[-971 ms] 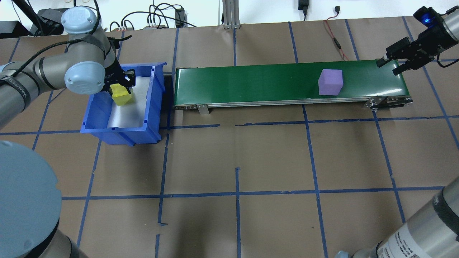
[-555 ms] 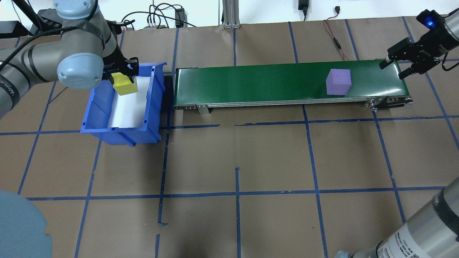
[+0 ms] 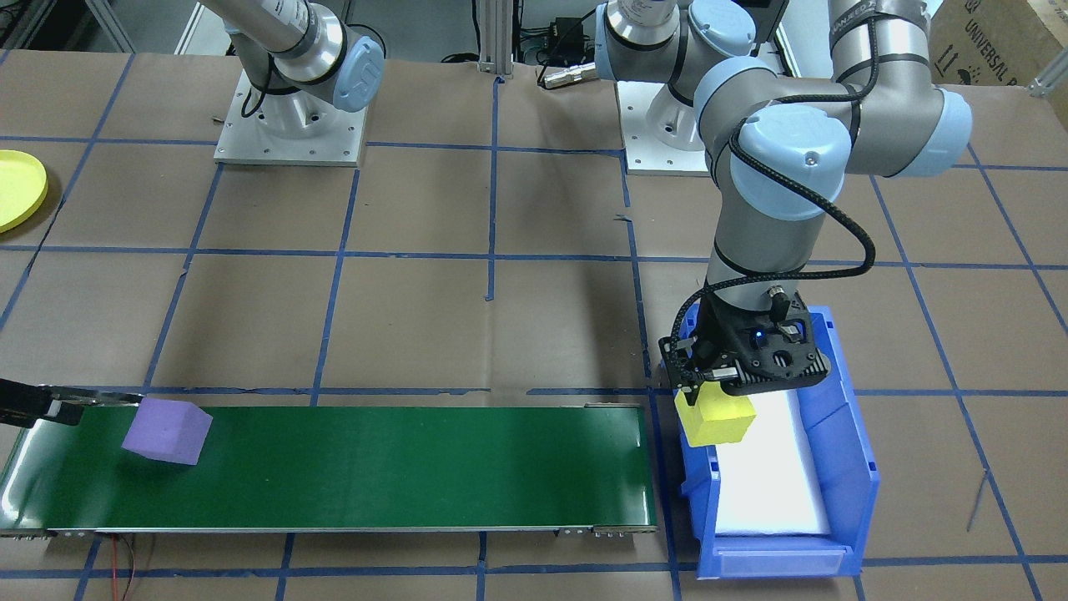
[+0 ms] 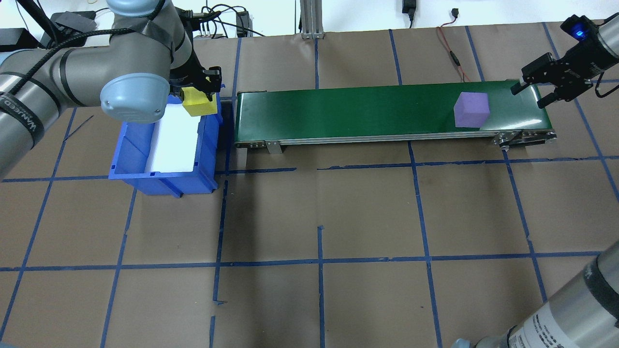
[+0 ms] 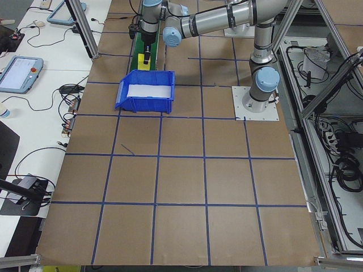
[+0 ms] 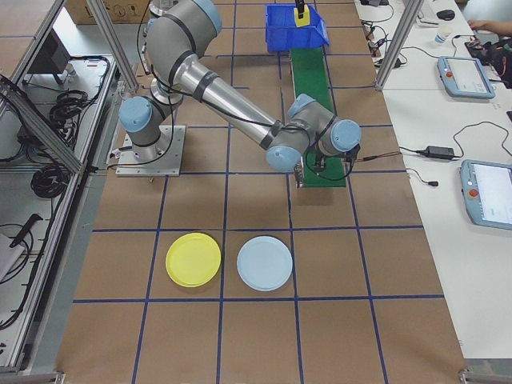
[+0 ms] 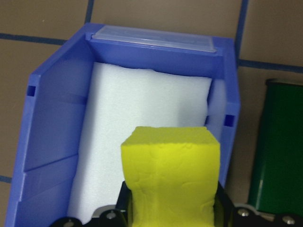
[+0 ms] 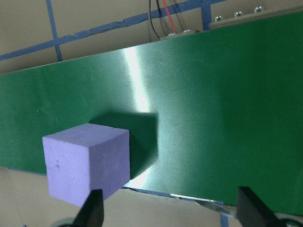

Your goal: Move block left to right into plate

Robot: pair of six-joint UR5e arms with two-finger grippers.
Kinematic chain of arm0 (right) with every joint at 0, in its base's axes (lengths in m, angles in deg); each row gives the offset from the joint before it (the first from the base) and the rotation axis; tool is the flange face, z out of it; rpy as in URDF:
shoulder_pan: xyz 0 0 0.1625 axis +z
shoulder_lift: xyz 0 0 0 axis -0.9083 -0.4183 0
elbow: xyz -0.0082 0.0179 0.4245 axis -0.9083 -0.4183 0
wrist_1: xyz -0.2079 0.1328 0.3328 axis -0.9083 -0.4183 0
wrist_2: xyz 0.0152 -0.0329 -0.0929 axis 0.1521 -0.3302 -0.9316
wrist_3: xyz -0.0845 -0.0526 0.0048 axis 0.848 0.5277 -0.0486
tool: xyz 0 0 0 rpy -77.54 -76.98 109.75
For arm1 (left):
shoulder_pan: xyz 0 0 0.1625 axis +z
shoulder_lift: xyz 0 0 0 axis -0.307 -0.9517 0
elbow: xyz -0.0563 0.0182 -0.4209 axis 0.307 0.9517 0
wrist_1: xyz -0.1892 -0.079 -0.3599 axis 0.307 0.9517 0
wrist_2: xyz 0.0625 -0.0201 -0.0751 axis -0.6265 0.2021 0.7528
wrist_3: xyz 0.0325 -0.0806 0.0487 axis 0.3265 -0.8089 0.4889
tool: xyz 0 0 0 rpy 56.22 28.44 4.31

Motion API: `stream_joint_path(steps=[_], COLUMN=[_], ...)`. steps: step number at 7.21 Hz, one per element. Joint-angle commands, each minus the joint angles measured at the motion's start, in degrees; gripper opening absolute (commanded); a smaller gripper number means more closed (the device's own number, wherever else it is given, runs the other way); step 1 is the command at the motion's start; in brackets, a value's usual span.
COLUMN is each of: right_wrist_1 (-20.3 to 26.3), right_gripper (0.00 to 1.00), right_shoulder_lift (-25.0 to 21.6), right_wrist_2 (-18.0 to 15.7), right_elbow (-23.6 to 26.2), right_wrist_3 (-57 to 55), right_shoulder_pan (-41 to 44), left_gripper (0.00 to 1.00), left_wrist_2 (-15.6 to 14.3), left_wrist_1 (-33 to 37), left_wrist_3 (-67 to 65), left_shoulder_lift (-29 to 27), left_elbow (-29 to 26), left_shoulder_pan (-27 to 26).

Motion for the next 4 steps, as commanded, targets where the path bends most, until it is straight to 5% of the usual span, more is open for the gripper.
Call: stream_joint_path(steps=[1,2,4], right_wrist_1=[-0.15,-0.23,-0.58], right_gripper=[1.0,1.0,0.99], right_shoulder_lift=[0.15,0.06,-0.12], right_wrist_2=[-0.08,-0.08,-0.08], right_elbow=[0.19,0.53,0.98], right_wrist_3=[0.01,0.01,0.01], right_shoulder_pan=[0.07,0.25,0.34], left_gripper=[0.59,0.59,0.59], left_wrist_2=[3.24,6.47,7.82], left_wrist_1=[-0.29,-2.38,-5.82], left_wrist_3=[-0.81,-0.72,-0.89], left_shoulder_lift=[-1.12,-2.44,-4.81], left_elbow=[0.26,0.27,0.35], left_shoulder_pan=[-0.92,-1.28,-3.9])
